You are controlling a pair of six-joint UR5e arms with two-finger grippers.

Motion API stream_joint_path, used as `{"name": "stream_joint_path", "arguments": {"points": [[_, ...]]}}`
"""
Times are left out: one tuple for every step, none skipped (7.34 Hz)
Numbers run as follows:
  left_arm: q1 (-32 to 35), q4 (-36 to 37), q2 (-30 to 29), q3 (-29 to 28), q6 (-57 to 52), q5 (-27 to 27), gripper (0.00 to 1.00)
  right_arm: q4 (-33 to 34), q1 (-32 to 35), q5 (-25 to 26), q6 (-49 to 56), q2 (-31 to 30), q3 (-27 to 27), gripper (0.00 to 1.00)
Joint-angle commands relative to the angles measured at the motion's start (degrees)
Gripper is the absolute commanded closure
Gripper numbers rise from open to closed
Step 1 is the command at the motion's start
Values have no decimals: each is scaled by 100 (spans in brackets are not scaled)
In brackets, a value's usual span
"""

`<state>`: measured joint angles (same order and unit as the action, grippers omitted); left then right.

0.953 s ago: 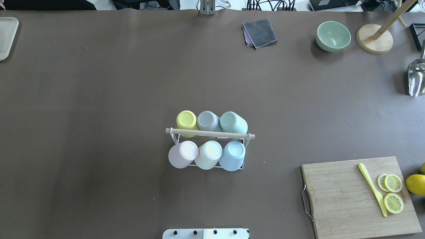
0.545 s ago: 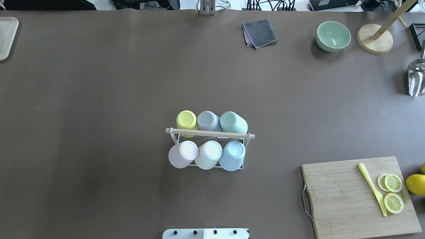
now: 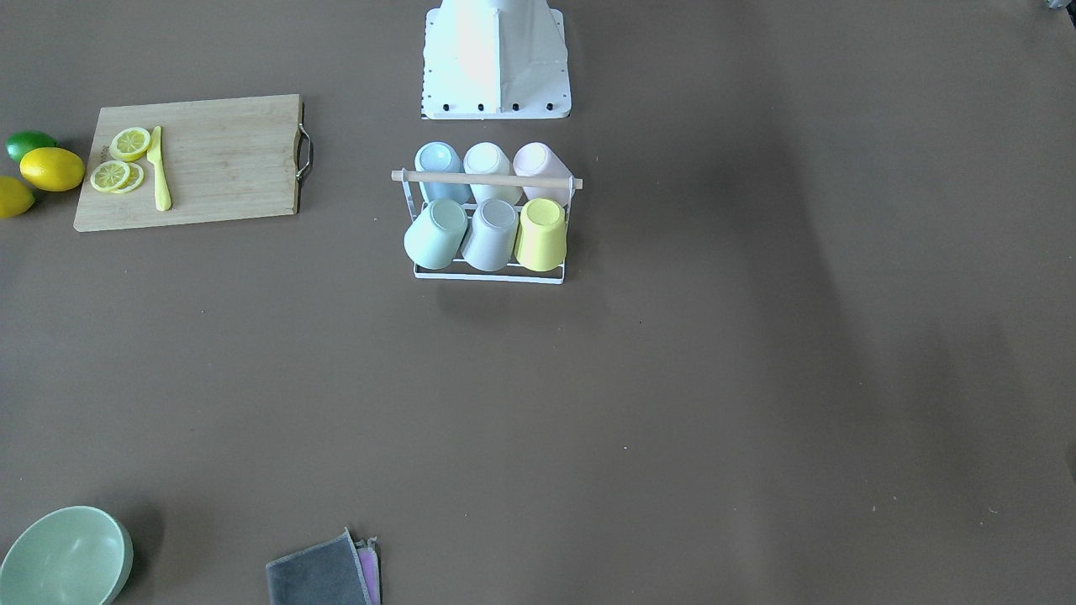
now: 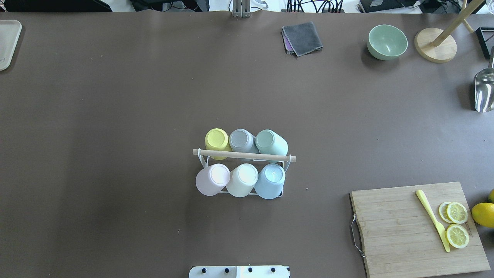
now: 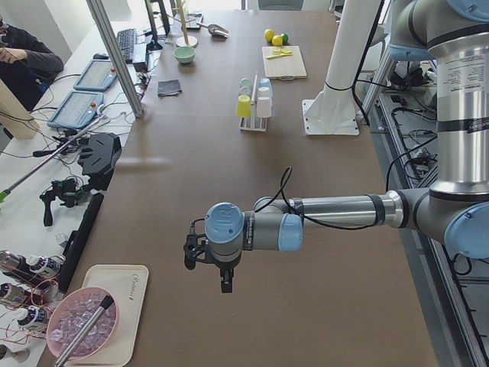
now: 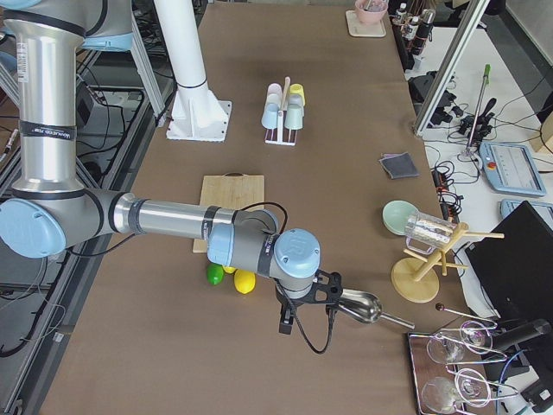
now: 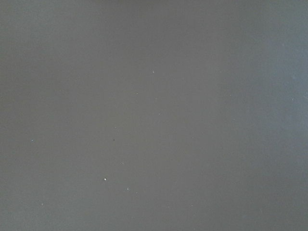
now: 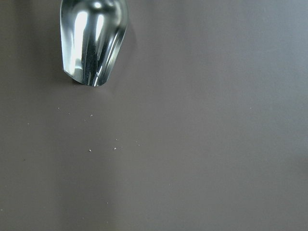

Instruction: Place cup on cup holder

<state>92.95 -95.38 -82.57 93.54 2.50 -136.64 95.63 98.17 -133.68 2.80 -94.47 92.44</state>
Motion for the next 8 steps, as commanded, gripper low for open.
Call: {"name": "stream_joint_path", "arguments": {"points": [[4, -7, 4, -20, 5, 6, 1, -1, 0, 0, 1, 8, -7, 0], [-5, -15, -31, -99, 5, 6, 1, -1, 0, 9, 10, 8, -16, 0], [-5, -15, -49, -91, 14, 6, 1, -1, 0, 9, 1, 8, -16, 0], [-5, -15, -40, -82, 14, 6, 1, -1, 0, 9, 10, -1, -16, 0], [-5, -15, -40, -65, 14, -3, 1, -1, 0, 9, 10, 8, -24, 0], [-5, -15, -40, -56, 14, -3, 1, -1, 0, 9, 10, -1, -25, 0], [-5, -15, -40, -56, 14, -3, 1, -10, 0, 9, 10, -1, -25, 0], [-5, -15, -40, -47, 5, -3, 1, -1, 0, 9, 10, 8, -25, 0]]}}
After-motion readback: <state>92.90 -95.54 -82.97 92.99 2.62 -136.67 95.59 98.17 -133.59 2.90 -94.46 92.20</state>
